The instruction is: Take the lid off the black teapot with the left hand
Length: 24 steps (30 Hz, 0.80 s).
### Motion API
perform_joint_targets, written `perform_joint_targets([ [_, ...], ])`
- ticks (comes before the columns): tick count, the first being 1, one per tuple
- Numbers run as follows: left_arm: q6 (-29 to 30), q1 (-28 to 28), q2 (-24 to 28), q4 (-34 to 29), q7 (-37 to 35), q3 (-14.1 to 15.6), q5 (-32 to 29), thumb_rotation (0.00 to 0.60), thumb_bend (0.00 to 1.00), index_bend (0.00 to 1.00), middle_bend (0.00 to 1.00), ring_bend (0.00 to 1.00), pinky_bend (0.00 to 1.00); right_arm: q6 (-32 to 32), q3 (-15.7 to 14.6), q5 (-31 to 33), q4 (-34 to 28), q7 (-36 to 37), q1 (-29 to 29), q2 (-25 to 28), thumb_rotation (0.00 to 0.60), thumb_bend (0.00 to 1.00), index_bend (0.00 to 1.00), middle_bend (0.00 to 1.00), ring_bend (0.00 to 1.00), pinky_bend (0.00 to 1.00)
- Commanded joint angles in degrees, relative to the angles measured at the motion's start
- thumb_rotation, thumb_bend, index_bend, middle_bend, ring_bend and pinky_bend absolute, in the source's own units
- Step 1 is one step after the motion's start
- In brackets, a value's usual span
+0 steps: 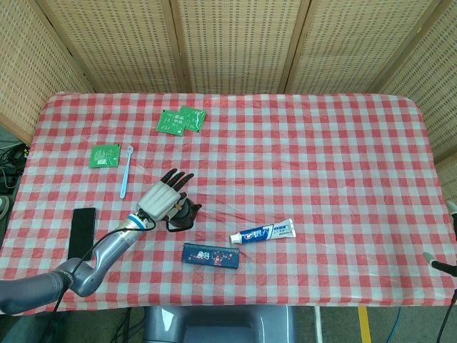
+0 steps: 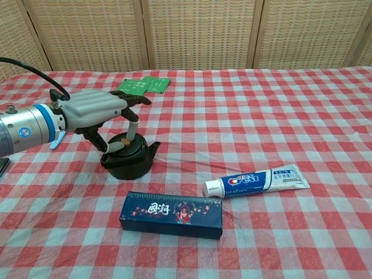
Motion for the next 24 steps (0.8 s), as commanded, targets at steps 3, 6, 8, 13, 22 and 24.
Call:
perform_joint_targets([
  [3, 0.9, 0.1, 0.7, -0.9, -0.6, -0.4, 0.2, 0.6, 0.4, 0.71, 0.0, 0.0, 0.0, 0.2, 0.0, -0.2, -0.1, 0.1, -0.1, 0.1, 0.6, 0.0, 0.05, 0.0, 0.0, 0.0],
  [6, 2.0, 0.3, 1.6, -2.5, -1.5, -1.1, 0.3, 0.6, 0.4, 0.71, 0.0, 0.0, 0.0, 0.4, -0.1, -0.4, -0.2, 0.2, -0.2, 0.1, 0.6, 0.0, 0.05, 0.0, 0.0, 0.0],
  [8, 3.1, 0.4, 2.6, -4.0, -2.4, -1.8, 0.3, 0.6, 0.4, 0.71, 0.0, 0.0, 0.0, 0.5, -0.1, -0.5, -0.2, 0.3, -0.2, 0.2, 0.6, 0.0, 0.05, 0.0, 0.0, 0.0],
  [13, 5.4, 1.1, 6.2, -7.8, -4.6, -4.0, -0.3, 0.6, 0.4, 0.71, 0.0, 0.0, 0.0, 0.7, -0.2, -0.8, -0.3, 0.4, -0.3, 0.2, 0.6, 0.0, 0.05, 0.0, 0.0, 0.0],
  [22, 3.1, 2.7, 8.6, -3.8, -8.3, -5.1, -7.1, 0.6, 0.4, 0.7, 0.0, 0.0, 0.0, 1.2, -0.4, -1.4, -0.7, 0.7, -0.5, 0.4, 0.6, 0.0, 0.05, 0.0, 0.0, 0.0],
  [24, 2.0, 3.0, 7.8, -1.4, -9.0, -4.6, -8.3, 0.6, 0.4, 0.7, 0.0, 0.0, 0.0, 1.2, -0.4, -1.5, -0.7, 0.7, -0.5, 0.4, 0.6, 0.0, 0.05, 0.0, 0.0, 0.0],
])
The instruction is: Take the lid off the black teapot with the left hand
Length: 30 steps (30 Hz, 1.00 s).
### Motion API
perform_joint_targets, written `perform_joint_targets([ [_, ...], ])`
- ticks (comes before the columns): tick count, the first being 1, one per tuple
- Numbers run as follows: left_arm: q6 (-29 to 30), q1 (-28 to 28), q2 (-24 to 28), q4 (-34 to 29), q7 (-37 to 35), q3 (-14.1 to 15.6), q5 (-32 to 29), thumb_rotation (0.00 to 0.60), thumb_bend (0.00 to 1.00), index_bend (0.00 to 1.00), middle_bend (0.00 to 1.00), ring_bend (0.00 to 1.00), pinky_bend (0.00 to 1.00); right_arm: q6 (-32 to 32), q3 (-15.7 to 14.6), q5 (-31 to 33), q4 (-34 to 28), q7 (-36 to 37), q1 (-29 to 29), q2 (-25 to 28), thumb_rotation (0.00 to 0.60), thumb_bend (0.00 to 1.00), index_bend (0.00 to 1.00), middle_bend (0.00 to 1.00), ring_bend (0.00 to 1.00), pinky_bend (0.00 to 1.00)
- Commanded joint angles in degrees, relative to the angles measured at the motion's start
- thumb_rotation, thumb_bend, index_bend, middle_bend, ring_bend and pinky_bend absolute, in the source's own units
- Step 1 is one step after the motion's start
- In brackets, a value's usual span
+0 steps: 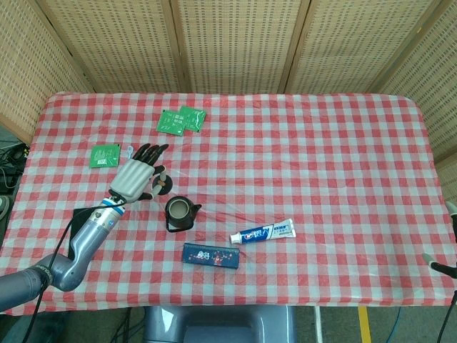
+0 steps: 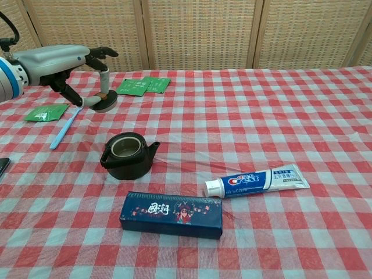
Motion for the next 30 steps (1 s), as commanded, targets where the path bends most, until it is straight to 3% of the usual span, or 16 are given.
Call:
perform_joint_targets([
  [1, -2.7, 0.9, -1.3, 5.0, -2.1, 0.8, -3.0, 0.6, 0.4, 0.7, 0.0, 0.0, 0.0, 0.0, 0.0, -0.1, 0.0, -0.1, 0.0, 0.0, 0.6, 0.0, 0.05, 0.0, 0.0, 0.0],
  [13, -6.5, 2.5, -8.4, 17.1, -8.9, 4.6, -1.9, 0.6, 0.39, 0.69, 0.0, 0.0, 0.0, -0.3, -0.1, 0.0, -0.3, -0.8, 0.2, -0.2, 0.6, 0.0, 0.05, 0.0, 0.0, 0.0],
  [15, -6.2, 2.6, -9.1, 18.1, -10.3, 4.8, -1.0, 0.6, 0.31, 0.56, 0.0, 0.0, 0.0, -0.3, -0.1, 0.0, -0.2, -0.8, 0.2, -0.2, 0.6, 0.0, 0.05, 0.0, 0.0, 0.0],
  [17, -5.8, 2.7, -9.4, 18.4, -11.3, 4.8, -0.3, 0.6, 0.11, 0.23, 0.0, 0.0, 0.0, -0.3, -0.1, 0.0, -0.3, -0.8, 0.2, -0.2, 0.6, 0.0, 0.05, 0.0, 0.0, 0.0],
  [19, -5.3, 2.9, -9.4, 18.4, -12.6, 4.8, 0.4, 0.6, 0.01, 0.03, 0.0, 0.0, 0.0, -0.2, 0.0, 0.0, -0.3, -0.6, 0.2, -0.1, 0.6, 0.0, 0.05, 0.0, 0.0, 0.0],
  [24, -3.4, 3.6, -7.8, 15.9, -15.3, 4.7, 2.1, 0.6, 0.0, 0.0, 0.0, 0.0, 0.0, -0.1, -0.1, -0.1, -0.4, -0.3, 0.1, 0.0, 0.6, 0.0, 0.05, 0.0, 0.0, 0.0],
  [30, 8.4, 7.9, -1.3, 6.0, -21.1, 3.8, 7.2, 0.6, 0.0, 0.0, 0.0, 0.0, 0.0, 0.3, -0.2, -0.6, -0.6, 0.3, -0.1, 0.3, 0.6, 0.0, 0.05, 0.0, 0.0, 0.0],
])
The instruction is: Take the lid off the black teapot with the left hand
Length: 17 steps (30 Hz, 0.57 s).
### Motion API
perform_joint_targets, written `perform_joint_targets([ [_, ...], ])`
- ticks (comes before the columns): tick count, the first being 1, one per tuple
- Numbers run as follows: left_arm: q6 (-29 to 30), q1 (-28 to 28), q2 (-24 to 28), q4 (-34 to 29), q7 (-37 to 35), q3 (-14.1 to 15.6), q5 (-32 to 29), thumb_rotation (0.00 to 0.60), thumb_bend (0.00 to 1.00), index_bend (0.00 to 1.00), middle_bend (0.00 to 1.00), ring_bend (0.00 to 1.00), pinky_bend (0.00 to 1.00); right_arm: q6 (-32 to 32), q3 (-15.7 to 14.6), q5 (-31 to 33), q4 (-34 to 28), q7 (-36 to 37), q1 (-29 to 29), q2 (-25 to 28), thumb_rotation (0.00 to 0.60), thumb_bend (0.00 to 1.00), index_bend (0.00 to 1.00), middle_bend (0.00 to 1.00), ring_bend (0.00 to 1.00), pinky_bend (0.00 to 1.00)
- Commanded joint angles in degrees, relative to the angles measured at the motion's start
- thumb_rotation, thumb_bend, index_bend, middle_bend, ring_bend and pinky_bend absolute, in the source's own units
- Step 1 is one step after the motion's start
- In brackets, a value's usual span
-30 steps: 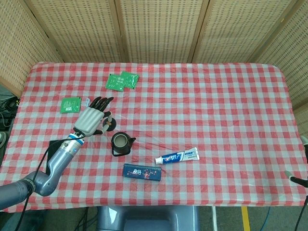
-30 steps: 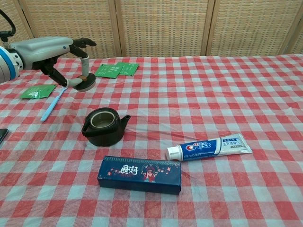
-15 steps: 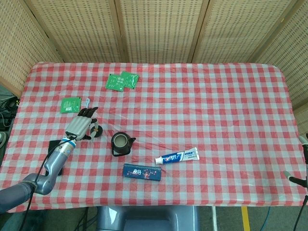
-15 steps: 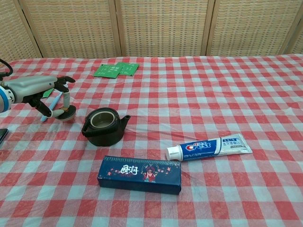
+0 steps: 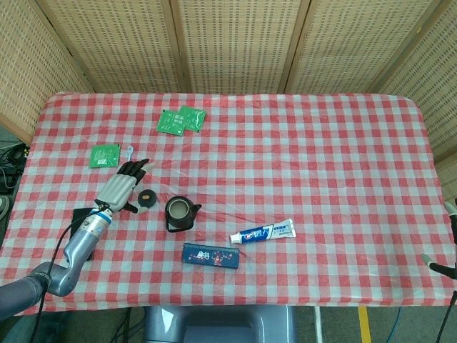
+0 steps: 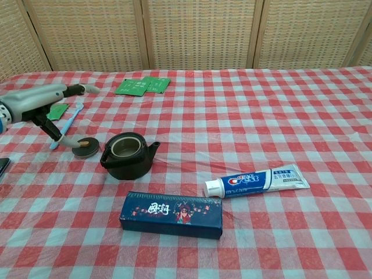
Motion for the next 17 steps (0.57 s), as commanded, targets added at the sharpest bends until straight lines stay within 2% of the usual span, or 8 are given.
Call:
perform_joint_targets([
  [1, 10.1, 4.4, 5.4, -7.7, -4.4, -0.4, 4.3, 0.6, 0.0, 0.0, 0.0, 0.0, 0.0, 0.1, -0.1, -0.2, -0.1, 0.3, -0.1, 0.1, 0.6, 0.0, 0.05, 0.0, 0.0, 0.0],
  [6, 22.6, 12.5, 11.3, -15.6, -3.4, 2.0, 7.3, 0.6, 0.0, 0.0, 0.0, 0.0, 0.0, 0.8, -0.3, -1.2, -0.6, 1.4, -0.4, 0.6, 0.6, 0.0, 0.05, 0.0, 0.0, 0.0],
  [10, 31.1, 20.7, 15.6, -21.3, 1.3, 6.2, 7.8, 0.6, 0.0, 0.0, 0.0, 0.0, 0.0, 1.2, -0.8, -2.1, -0.6, 2.7, -0.8, 1.0, 0.6, 0.0, 0.05, 0.0, 0.0, 0.0],
  [13, 34.0, 24.9, 17.5, -23.7, 1.5, 8.8, 7.4, 0.6, 0.0, 0.0, 0.0, 0.0, 0.0, 1.6, -0.9, -2.6, -0.5, 3.5, -1.0, 1.3, 0.6, 0.0, 0.05, 0.0, 0.0, 0.0],
  [17, 35.9, 27.4, 19.4, -24.8, 1.7, 10.7, 8.4, 0.6, 0.0, 0.0, 0.0, 0.0, 0.0, 1.2, -1.1, -2.7, -0.3, 4.4, -1.0, 1.5, 0.6, 0.0, 0.05, 0.0, 0.0, 0.0],
])
